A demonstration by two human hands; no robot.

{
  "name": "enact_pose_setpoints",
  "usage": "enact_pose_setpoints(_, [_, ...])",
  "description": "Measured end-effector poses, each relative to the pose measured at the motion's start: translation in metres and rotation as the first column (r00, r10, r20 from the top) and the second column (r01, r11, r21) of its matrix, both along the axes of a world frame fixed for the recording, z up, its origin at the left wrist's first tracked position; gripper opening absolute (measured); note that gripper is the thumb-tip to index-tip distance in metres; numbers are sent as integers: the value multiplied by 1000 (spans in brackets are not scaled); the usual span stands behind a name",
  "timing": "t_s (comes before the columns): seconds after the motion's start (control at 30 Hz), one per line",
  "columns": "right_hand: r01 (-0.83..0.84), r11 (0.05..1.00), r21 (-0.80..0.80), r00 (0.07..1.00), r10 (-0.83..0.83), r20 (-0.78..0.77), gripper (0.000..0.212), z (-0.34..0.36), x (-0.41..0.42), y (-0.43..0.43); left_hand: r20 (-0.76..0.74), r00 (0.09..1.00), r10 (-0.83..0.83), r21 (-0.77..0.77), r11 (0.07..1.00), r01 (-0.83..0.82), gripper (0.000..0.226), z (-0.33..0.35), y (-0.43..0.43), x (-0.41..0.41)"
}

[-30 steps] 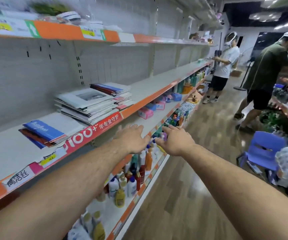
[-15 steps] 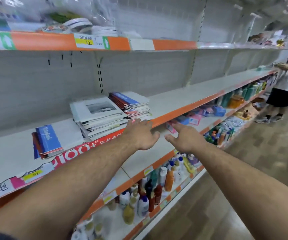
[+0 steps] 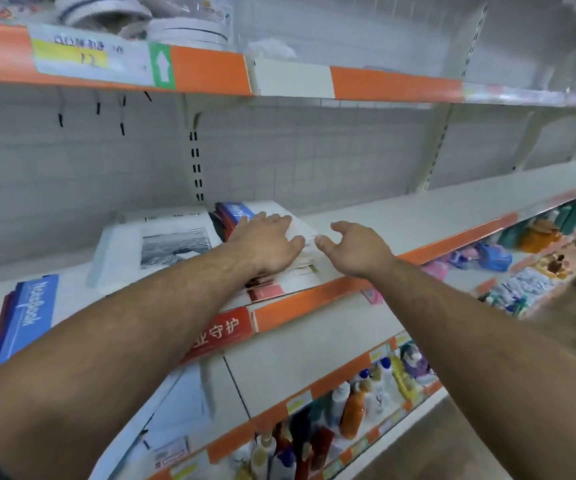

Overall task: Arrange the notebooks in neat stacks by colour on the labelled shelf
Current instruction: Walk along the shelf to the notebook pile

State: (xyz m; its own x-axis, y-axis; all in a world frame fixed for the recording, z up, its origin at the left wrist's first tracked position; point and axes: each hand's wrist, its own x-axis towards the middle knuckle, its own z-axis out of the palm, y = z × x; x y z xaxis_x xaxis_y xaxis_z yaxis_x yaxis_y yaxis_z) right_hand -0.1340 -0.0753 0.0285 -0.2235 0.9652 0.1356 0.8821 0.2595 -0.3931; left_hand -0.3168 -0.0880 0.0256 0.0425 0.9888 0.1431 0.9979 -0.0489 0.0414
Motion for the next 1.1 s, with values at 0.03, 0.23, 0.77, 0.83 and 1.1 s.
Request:
enact_pose_setpoints(0.03, [-22,1000,-16,1000,22,-18,68,0,-3,11,-6,1000,19,-8,1000,-19,70,0,6,-2])
enact_pose_setpoints(0.23, [-107,992,-65,988,99,-122,61,-2,-18,73,18,985,173,-29,985,-173,62,0,30,-2])
enact_pose_setpoints(0.77, [-297,910,-290,875,139,-463,17,-15,-36,148,165,868,468,-36,882,-469,80,-8,23,25])
enact_pose_setpoints(0.83, [-268,918,-294,861,91,-500,13,-15,-32,155,201,835,512,-33,855,-517,83,-7,21,27])
enact_pose_setpoints(1.1, [-190,920,-342,747,-90,-659,15,-9,-12,170,160,851,500,-60,866,-497,72,1,23,27])
